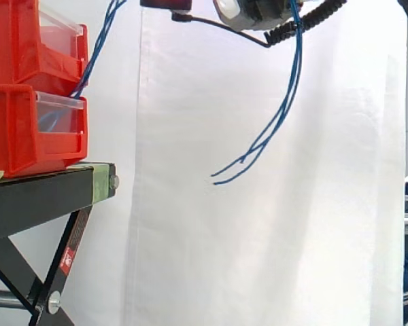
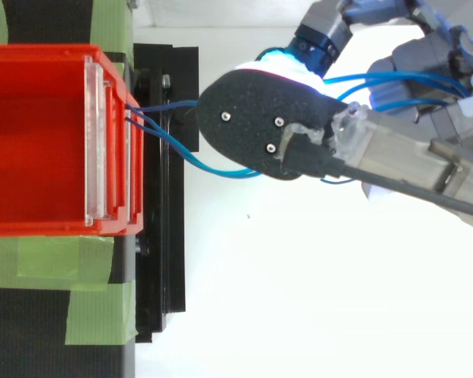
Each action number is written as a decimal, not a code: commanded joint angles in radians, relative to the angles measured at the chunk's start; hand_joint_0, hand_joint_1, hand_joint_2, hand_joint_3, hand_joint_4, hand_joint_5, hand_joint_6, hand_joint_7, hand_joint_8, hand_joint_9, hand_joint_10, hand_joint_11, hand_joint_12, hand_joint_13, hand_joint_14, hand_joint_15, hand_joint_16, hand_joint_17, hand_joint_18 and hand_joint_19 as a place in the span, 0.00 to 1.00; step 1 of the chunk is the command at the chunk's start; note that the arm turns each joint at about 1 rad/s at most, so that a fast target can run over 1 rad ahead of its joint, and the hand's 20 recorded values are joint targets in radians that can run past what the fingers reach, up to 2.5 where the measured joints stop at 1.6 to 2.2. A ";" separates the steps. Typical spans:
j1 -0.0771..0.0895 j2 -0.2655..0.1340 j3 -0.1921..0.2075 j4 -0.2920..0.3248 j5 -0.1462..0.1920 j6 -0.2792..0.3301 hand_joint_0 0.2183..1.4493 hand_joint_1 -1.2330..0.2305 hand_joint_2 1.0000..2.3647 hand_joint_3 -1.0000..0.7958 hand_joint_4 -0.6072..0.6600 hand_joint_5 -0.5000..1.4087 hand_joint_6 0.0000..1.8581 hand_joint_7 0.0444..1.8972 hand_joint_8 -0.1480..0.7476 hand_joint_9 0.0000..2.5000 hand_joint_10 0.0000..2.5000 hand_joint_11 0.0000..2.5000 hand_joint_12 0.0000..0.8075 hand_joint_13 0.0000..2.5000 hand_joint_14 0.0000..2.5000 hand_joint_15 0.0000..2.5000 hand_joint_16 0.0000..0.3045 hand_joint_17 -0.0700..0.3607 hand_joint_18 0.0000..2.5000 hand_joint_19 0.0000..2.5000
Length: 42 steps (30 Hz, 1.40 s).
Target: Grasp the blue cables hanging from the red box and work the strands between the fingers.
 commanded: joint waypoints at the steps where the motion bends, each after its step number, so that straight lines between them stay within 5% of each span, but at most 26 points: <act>1: 0.005 0.000 0.001 -0.001 0.000 0.059 0.74 0.42 0.00 0.79 0.71 0.26 0.80 0.50 0.73 0.66 1.00 1.00 0.90 0.79 1.00 0.71 0.85 0.61 1.00 0.24; 13: 0.041 -0.002 -0.008 -0.123 0.004 0.062 0.74 0.42 0.00 0.78 0.71 0.26 0.80 0.50 0.73 0.66 1.00 1.00 0.90 0.79 1.00 0.71 0.85 0.61 1.00 0.24; 15: 0.042 -0.002 -0.026 -0.133 0.004 0.059 0.74 0.42 0.00 0.78 0.71 0.25 0.80 0.51 0.73 0.66 1.00 1.00 0.90 0.79 1.00 0.71 0.85 0.61 1.00 0.24; 18: 0.041 -0.002 -0.108 -0.133 0.004 0.066 0.74 0.42 0.00 0.78 0.71 0.25 0.80 0.51 0.73 0.66 1.00 1.00 0.90 0.79 1.00 0.71 0.85 0.61 1.00 0.24; 22: 0.025 0.000 -0.189 -0.057 0.001 0.064 0.74 0.42 0.00 0.78 0.71 0.25 0.80 0.51 0.73 0.66 1.00 1.00 0.90 0.79 1.00 0.71 0.85 0.61 1.00 0.24; 33: -0.005 0.000 -0.189 -0.056 0.001 -0.129 0.74 0.42 0.00 0.78 0.71 0.25 0.80 0.51 0.73 0.66 1.00 1.00 0.90 0.79 1.00 0.71 0.85 0.61 1.00 0.24; 40: -0.012 0.000 -0.184 -0.044 0.003 -0.154 0.74 0.42 0.01 0.78 0.71 0.25 0.80 0.51 0.73 0.66 1.00 1.00 0.90 0.79 1.00 0.71 0.85 0.61 1.00 0.24; 42: -0.012 0.000 -0.149 -0.042 0.003 -0.158 0.74 0.42 0.00 0.78 0.71 0.26 0.80 0.51 0.73 0.66 1.00 1.00 0.90 0.79 1.00 0.71 0.85 0.61 1.00 0.24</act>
